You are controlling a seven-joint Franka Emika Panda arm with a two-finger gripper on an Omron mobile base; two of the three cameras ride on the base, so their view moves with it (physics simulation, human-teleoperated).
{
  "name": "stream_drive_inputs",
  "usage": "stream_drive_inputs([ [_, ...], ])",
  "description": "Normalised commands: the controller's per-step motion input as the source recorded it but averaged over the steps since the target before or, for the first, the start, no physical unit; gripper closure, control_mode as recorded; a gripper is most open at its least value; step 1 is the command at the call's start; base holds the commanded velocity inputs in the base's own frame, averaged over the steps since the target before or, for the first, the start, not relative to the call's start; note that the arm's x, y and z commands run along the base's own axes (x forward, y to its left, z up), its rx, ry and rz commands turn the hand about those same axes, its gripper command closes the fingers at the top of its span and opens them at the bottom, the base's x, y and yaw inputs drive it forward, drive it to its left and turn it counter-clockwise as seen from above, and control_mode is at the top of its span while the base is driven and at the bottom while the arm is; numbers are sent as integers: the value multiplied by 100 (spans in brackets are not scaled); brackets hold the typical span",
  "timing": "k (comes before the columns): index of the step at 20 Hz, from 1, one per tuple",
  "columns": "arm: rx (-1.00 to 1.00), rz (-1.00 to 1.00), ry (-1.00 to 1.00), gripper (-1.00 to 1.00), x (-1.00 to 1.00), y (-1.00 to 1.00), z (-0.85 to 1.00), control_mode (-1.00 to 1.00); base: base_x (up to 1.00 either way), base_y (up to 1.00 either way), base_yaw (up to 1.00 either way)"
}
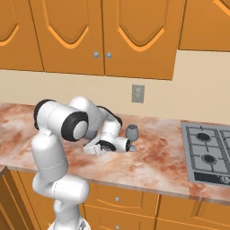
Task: Retrieve the wine glasses from the counter and place one next to each plate.
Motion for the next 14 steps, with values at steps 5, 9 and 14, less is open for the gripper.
stream_drive_inputs([
  [5,0,-1,0,-100,17,15,0,-100,0,0,0],
  [9,0,-2,0,100,13,14,0,-100,0,0,0],
  [14,0,-4,0,100,0,15,0,-100,0,0,0],
])
